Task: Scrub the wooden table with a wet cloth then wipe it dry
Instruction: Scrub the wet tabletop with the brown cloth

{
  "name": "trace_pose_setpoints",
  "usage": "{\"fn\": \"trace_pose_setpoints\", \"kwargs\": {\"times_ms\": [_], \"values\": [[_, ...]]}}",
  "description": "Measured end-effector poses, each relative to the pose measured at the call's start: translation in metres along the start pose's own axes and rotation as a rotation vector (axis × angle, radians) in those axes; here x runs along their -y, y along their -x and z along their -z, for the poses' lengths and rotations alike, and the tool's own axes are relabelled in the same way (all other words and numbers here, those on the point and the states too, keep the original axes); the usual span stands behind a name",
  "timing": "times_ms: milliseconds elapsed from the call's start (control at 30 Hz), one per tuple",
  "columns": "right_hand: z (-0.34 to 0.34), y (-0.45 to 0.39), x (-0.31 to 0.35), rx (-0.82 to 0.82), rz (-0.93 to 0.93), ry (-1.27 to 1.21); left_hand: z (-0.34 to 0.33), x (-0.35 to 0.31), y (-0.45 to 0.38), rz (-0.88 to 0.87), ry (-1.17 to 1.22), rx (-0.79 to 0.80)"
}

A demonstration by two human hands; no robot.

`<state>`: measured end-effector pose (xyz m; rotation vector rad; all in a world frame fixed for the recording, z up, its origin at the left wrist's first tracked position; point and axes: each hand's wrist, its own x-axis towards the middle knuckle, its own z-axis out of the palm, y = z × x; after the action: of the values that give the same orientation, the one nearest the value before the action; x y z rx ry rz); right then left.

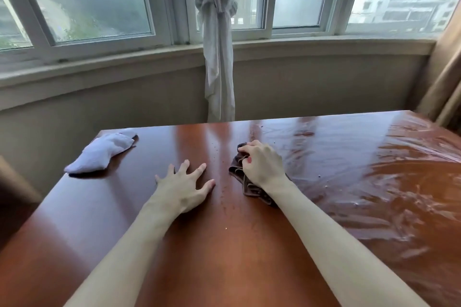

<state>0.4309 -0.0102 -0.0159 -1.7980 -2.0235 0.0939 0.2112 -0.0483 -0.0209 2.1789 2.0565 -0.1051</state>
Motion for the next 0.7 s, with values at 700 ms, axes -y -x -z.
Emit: {"fn": "trace_pose_setpoints", "kwargs": {"times_ms": [700], "values": [[0.015, 0.144, 0.063, 0.0, 0.221, -0.055, 0.004, 0.001, 0.01, -0.01, 0.001, 0.003]]}}
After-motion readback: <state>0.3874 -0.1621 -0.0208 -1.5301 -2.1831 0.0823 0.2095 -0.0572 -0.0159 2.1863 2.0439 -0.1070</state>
